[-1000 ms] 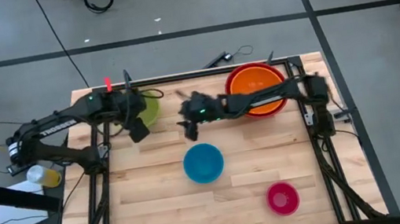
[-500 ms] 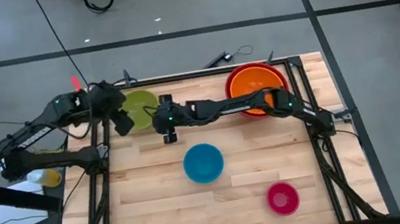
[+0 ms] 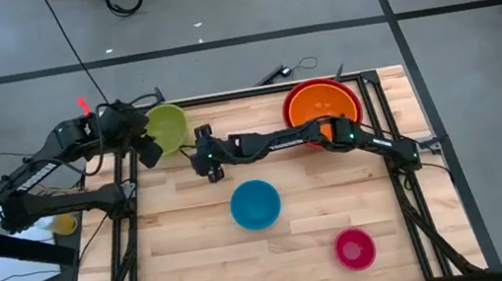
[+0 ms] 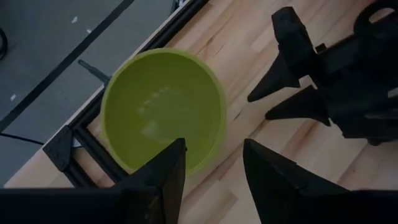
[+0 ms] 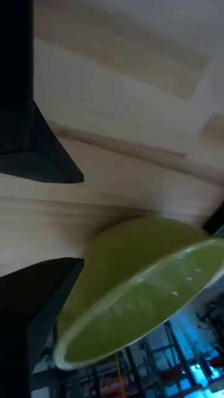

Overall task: Nest bowls inside each other
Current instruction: Stack the green bowl on top of the orange bowl

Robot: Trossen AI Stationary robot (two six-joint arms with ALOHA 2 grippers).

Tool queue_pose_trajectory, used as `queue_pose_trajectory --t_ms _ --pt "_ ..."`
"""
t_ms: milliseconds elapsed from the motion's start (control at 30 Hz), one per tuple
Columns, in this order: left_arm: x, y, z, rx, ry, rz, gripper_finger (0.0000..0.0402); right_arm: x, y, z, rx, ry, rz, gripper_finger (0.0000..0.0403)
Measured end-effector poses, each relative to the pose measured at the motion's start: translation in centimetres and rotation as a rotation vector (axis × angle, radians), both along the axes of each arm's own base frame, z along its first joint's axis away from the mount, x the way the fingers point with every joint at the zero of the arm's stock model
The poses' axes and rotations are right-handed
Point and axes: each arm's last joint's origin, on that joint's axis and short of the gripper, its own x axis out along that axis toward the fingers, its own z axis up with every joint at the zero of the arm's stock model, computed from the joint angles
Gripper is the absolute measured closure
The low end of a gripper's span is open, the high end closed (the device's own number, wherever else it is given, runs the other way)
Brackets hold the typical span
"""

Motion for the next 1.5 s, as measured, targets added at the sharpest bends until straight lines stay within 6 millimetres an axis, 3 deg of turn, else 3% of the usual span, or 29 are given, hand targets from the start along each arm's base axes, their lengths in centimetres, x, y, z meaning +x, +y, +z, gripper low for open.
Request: queue_pose_trajectory --t_ms 367,800,933,1100,1200,1400,1500 --pt "0.0 0.0 0.0 -0.015 -0.021 0.038 0.024 0.6 -1.3 1.4 0.02 -0.143 0.14 0.0192" --pt "0.5 0.4 -0.2 -0.01 -0.035 0.122 0.024 -0.4 -6.7 1.4 0.149 -0.201 0.053 0.0192" --pt "2.3 1.1 -3.2 -0.034 0.064 -0.011 0.024 -1.2 -6.4 2.3 0.216 -0.143 -0.019 0.0192" --pt "4.1 1.9 -9.0 -0.111 0.141 -0.048 0.024 -2.7 -4.9 7.3 0.231 -0.131 -0.012 0.0192" --pt "4.7 2.2 -11.9 -0.125 0.171 -0.044 0.024 -3.9 -4.7 8.7 0.308 -0.085 -0.066 0.0192" --pt "6.1 3.0 -14.8 -0.049 0.185 -0.127 0.024 -6.0 -6.1 11.5 0.507 -0.1 -0.074 0.0192" --pt "6.5 3.2 -16.0 -0.02 0.23 -0.205 0.024 -6.6 -7.1 11.3 0.551 -0.076 -0.095 0.0192"
